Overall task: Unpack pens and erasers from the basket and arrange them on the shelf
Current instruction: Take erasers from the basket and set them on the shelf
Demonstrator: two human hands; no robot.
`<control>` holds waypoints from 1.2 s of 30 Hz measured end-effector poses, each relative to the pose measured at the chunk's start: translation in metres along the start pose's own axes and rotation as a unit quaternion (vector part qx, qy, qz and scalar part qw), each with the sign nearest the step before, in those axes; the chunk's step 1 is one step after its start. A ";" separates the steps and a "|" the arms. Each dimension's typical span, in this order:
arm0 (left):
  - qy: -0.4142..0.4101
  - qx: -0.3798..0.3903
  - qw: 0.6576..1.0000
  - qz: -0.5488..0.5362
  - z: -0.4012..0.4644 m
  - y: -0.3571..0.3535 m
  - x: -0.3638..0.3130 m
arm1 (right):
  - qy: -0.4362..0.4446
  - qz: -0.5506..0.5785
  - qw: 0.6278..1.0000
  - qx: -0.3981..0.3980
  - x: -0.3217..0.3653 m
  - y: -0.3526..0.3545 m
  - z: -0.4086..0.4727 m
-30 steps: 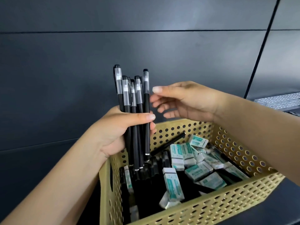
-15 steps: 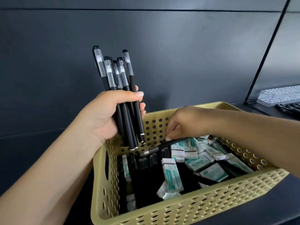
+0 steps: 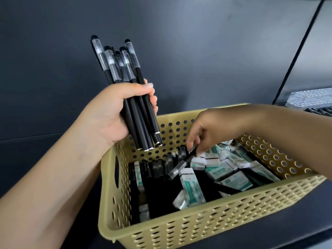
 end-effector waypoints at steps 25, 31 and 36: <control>-0.082 0.026 0.990 -0.110 -0.001 0.000 -0.010 | -0.043 0.118 0.986 0.113 0.023 -0.020 -0.012; -0.058 0.029 0.994 -0.088 0.001 -0.001 -0.006 | -0.043 0.037 0.992 0.113 0.036 -0.037 -0.004; -0.055 0.027 0.995 -0.084 0.001 -0.002 -0.006 | -0.052 0.076 0.993 0.075 0.031 -0.032 -0.001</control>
Point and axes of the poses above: each hand's wrist, its own z-axis towards the middle knuckle, its own y-axis out of the back of the hand, x = y × z, the point moved 7 cm from there along z, towards the middle knuckle, and after that the axes turned 1 degree about x, right-handed, at the moved point
